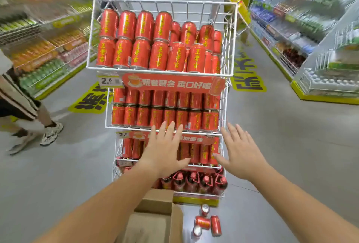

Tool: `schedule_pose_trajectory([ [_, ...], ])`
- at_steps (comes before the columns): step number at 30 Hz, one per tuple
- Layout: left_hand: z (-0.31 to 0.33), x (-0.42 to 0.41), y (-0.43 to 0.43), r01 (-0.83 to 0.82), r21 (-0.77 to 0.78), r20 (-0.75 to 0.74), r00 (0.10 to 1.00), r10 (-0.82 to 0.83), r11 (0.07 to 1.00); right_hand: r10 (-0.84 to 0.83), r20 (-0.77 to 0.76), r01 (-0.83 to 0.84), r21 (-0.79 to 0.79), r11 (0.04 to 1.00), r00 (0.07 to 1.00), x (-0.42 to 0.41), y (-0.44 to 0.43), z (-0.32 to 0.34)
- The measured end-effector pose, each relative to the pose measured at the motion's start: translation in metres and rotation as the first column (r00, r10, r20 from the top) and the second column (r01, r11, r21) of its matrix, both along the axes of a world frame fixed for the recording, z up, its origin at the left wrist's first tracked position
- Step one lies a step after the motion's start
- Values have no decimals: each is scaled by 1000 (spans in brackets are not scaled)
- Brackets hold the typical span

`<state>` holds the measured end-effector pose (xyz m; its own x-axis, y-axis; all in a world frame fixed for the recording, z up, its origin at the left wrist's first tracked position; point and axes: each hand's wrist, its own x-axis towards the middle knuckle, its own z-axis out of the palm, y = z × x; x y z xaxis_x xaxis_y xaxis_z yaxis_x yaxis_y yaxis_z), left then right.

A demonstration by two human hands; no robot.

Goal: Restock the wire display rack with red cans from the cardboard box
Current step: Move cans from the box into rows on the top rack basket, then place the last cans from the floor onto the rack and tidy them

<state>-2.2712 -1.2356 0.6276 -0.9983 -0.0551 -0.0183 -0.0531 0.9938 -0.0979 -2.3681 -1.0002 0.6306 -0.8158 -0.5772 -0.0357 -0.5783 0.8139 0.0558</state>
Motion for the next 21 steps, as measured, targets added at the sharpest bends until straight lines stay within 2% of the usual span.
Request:
schedule_pose_trajectory([
  [5, -68, -34, 13, 66, 18, 61, 996, -67, 998, -75, 88, 70, 54, 996, 993, -11, 21, -63],
  [9, -143, -56, 39, 80, 59, 183, 979, -90, 995, -121, 135, 111, 78, 991, 983, -21, 38, -134],
  [17, -325, -61, 81, 73, 115, 408, 906, -114, 991, -133, 310, 99, 122, 988, 941, -30, 82, -327],
  [21, -432, -54, 100, -28, 128, 516, 855, -42, 991, -120, 395, 42, 200, 979, 911, -27, 103, -426],
])
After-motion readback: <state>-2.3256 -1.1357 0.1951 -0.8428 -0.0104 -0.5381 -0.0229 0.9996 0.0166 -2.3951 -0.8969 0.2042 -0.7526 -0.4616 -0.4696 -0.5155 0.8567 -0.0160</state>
